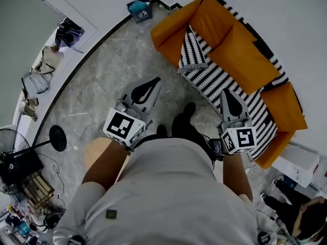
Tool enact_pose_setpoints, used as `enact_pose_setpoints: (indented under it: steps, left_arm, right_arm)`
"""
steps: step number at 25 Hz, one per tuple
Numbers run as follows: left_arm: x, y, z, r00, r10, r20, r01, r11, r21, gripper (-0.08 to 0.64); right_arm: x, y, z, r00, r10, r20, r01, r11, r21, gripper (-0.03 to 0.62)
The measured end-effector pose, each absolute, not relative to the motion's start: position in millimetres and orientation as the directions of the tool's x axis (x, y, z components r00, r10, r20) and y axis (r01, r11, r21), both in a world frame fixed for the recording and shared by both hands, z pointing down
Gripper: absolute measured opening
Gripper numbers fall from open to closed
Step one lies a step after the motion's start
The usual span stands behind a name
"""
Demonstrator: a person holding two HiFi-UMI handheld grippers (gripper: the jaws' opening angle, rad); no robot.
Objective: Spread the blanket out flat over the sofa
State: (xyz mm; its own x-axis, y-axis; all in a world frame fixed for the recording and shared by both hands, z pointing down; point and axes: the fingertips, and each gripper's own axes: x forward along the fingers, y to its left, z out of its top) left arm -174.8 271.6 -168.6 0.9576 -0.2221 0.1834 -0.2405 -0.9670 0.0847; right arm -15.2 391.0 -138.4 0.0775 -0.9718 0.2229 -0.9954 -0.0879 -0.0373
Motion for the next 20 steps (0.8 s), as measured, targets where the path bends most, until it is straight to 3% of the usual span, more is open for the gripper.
enact_pose_setpoints:
  steps: [10,20]
  left_arm:
    - [-55,208,-107,0.926,-0.226,0.303,-0.261,-0.962,0.081,0.006]
    - [-5,146,-15,0.896,-0.197,0.399,-0.261,-0.959,0.113,0.006]
  right_arm:
    - [121,324,-49,0.008,-0.941,0.339,-0.993,-0.046,-0.105,0.028]
    - [192,254,96,-0.020,-0.882,0.472,-0.986,-0.059,-0.153,0.032]
